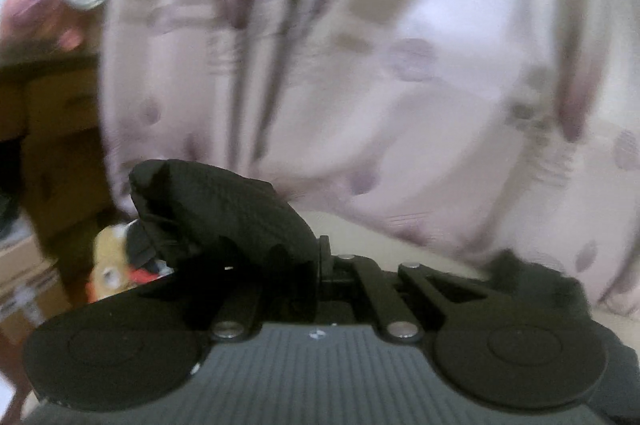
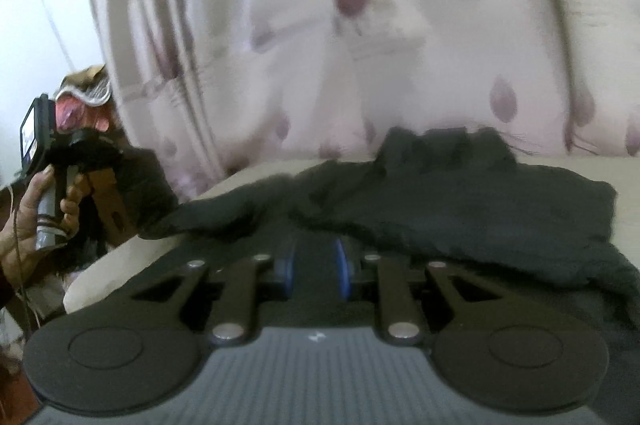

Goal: Fold large clothes

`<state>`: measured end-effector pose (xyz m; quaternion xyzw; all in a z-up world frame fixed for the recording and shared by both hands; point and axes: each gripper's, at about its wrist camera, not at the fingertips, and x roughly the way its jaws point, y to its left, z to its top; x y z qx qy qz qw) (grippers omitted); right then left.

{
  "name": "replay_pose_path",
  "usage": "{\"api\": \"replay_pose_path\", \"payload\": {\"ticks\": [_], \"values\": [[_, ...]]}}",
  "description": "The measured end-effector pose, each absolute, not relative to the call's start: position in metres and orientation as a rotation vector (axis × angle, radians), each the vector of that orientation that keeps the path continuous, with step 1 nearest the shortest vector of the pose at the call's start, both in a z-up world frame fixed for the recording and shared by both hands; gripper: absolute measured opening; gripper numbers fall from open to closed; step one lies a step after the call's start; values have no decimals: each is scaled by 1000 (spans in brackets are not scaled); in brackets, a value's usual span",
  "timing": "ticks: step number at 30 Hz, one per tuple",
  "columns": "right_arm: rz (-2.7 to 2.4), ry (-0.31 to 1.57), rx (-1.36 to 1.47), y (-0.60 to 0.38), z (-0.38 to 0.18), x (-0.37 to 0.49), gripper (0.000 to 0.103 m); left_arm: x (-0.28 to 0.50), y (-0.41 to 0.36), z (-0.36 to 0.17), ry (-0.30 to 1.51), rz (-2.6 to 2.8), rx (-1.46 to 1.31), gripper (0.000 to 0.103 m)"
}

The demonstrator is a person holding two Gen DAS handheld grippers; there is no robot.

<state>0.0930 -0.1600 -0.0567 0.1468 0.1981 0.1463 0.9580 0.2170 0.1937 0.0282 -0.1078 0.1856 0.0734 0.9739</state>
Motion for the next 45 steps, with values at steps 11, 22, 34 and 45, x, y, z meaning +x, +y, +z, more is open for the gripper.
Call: {"api": "replay_pose_path", "payload": {"ticks": [11, 22, 34, 45], "values": [[165, 381, 489, -243, -80, 74, 20, 260, 3, 48, 351, -108, -32, 3], [85, 366, 636, -306, -114, 63, 21, 282, -146, -18, 378, -411, 103, 3], [116, 352, 654, -323, -111, 89, 22, 236, -129, -48, 236, -656, 45, 103], [186, 402, 271, -246, -47, 202, 70, 217, -33, -42, 221, -517, -67, 103]]}}
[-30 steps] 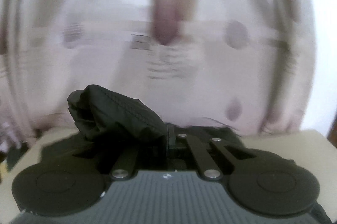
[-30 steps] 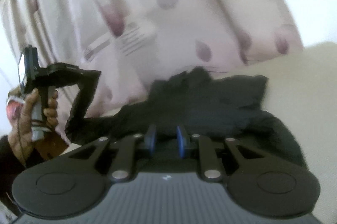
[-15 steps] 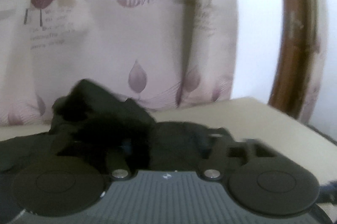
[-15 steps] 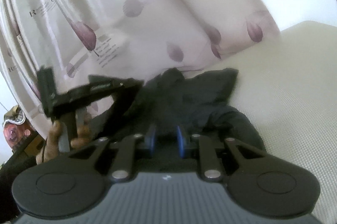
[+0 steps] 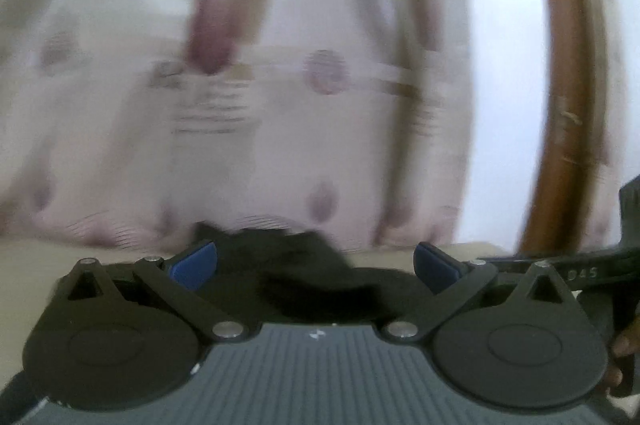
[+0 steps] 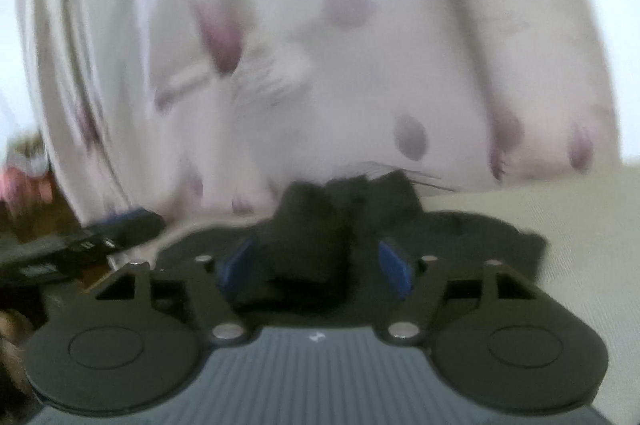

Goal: Fold large clothes

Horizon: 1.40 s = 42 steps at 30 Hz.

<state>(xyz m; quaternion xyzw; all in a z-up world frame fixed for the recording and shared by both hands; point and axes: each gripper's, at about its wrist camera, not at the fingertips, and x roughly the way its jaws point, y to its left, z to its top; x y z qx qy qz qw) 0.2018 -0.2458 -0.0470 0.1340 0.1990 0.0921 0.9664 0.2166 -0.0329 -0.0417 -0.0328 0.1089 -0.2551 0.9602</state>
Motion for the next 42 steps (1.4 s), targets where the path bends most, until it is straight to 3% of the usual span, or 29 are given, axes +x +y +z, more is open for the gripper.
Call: {"api": "replay_pose_path", "payload": {"ticks": [2, 9, 10, 11, 17, 22, 26, 29, 34, 38, 42], "values": [[177, 449, 120, -214, -45, 227, 80, 223, -19, -51, 242, -461, -53, 103], [111, 554, -342, -135, -79, 313, 78, 243, 8, -75, 332, -308, -107, 103], [84, 563, -357, -135, -85, 319, 54, 244, 10, -77, 339, -293, -101, 103], [66, 573, -311, -144, -86, 324, 18, 246, 11, -80, 344, -280, -94, 103], [-52, 562, 306, -280, -90, 303, 13, 242, 11, -79, 331, -283, -63, 103], [-79, 554, 680, -354, -126, 277, 5, 247, -3, -74, 297, -299, -55, 103], [-9, 570, 932, -385, -163, 271, 3, 260, -15, -76, 296, -280, -51, 103], [-93, 534, 928, -393, -164, 254, 5, 274, -21, -79, 306, -233, -34, 103], [-80, 324, 731, -378, -95, 239, 6, 282, -18, -71, 273, -243, -69, 103], [89, 393, 489, -321, -56, 289, 6, 292, -22, -67, 243, -207, -38, 103], [61, 541, 206, -270, -77, 335, 6, 306, -22, -69, 263, -184, -45, 103]]}}
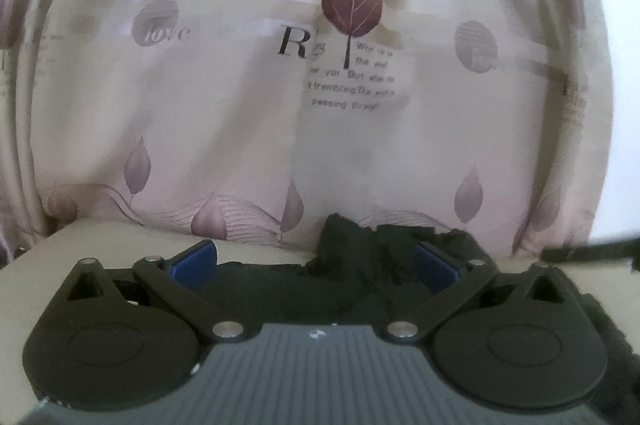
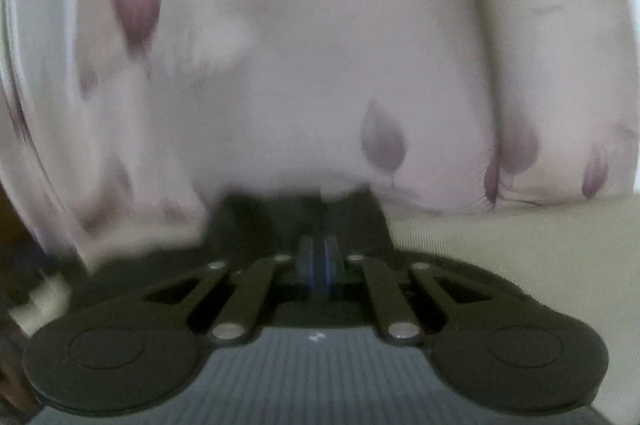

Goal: Fold large clothes

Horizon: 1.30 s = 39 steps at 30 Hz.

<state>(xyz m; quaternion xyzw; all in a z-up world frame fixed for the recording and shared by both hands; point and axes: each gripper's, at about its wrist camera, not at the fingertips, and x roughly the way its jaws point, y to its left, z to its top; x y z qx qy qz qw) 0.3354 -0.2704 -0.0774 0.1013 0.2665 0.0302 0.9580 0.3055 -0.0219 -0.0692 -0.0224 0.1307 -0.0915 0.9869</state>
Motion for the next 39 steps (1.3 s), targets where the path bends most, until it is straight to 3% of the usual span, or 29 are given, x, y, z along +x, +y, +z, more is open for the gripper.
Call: {"api": "replay_pose_path", "payload": {"ticks": [3, 10, 19, 25, 28, 30, 36, 39], "values": [[-9, 619, 86, -267, -110, 337, 5, 318, -19, -81, 264, -158, -10, 103], [-9, 632, 191, -287, -136, 328, 3, 358, 7, -126, 423, -66, -47, 98], [42, 664, 415, -301, -165, 341, 3, 381, 15, -142, 553, -81, -60, 103], [40, 664, 388, -298, -166, 343, 3, 385, 11, -145, 594, -62, -34, 103], [36, 673, 374, -298, -160, 343, 3, 372, 5, -139, 524, -48, 14, 100], [1, 652, 315, -290, -143, 335, 8, 365, 2, -131, 478, -39, 55, 99], [142, 491, 212, -242, -88, 302, 8, 335, -9, -116, 417, -84, 45, 98], [211, 566, 146, -215, -103, 305, 6, 335, -21, -128, 492, -99, 100, 91]]}}
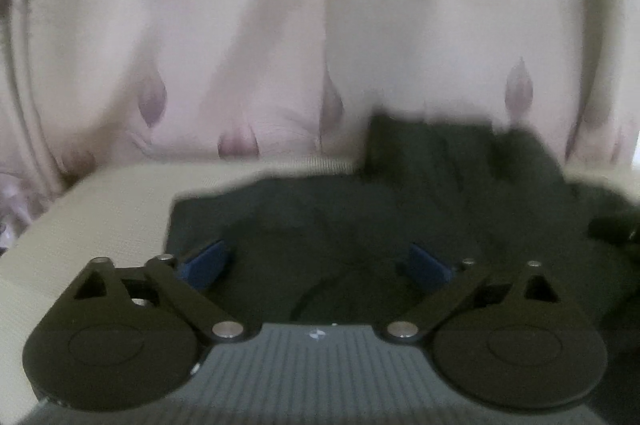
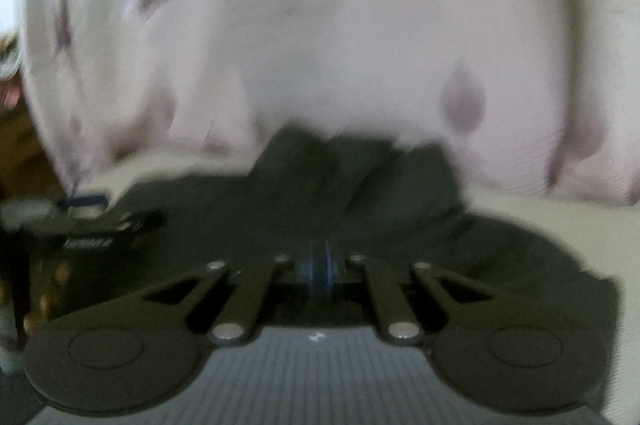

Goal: Fold large clothes

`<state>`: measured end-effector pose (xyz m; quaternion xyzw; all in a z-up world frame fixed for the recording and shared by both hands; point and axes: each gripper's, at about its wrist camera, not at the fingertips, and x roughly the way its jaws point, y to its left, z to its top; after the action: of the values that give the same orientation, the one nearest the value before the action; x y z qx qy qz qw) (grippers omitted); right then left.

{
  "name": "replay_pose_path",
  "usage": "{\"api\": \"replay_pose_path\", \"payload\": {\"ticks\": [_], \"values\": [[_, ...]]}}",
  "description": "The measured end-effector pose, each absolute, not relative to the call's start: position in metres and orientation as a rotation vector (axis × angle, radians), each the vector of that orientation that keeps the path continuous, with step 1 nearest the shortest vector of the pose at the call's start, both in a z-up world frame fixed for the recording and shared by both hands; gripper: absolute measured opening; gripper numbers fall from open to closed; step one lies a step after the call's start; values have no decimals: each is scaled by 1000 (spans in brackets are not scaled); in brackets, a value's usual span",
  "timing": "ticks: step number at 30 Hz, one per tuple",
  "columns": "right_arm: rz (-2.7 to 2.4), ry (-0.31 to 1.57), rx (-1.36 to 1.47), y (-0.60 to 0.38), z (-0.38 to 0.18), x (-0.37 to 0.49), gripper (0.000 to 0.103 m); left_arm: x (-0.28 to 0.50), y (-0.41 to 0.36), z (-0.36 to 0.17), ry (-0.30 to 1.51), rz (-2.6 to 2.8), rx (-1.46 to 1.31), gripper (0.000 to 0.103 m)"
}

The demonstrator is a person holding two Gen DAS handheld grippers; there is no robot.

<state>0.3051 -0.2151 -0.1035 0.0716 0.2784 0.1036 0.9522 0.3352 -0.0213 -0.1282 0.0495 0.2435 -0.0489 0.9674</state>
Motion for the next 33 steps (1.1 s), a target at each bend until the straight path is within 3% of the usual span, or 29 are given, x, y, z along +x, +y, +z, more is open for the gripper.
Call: {"api": "replay_pose_path", "payload": {"ticks": [3, 13, 14, 16, 19, 22, 24, 26, 33], "values": [[187, 702, 177, -215, -139, 313, 4, 339, -20, -135, 535, -91, 97, 96], [152, 722, 194, -214, -146, 318, 4, 351, -17, -149, 605, -73, 93, 102], [151, 726, 183, -213, -145, 318, 4, 350, -18, -147, 597, -70, 106, 101], [154, 744, 187, -214, -138, 318, 4, 337, -18, -134, 570, -61, 139, 85], [152, 640, 245, -223, -99, 279, 9, 303, -5, -106, 527, -86, 85, 90], [203, 542, 292, -236, -64, 213, 21, 262, 0, -83, 481, -77, 109, 97], [223, 512, 356, -248, -55, 163, 40, 238, 1, -72, 474, -76, 123, 97], [185, 495, 385, -255, -53, 114, 51, 215, 4, -64, 466, -89, 120, 97], [-22, 476, 305, -254, -55, -27, 53, 155, 6, -51, 467, -102, 116, 97]]}}
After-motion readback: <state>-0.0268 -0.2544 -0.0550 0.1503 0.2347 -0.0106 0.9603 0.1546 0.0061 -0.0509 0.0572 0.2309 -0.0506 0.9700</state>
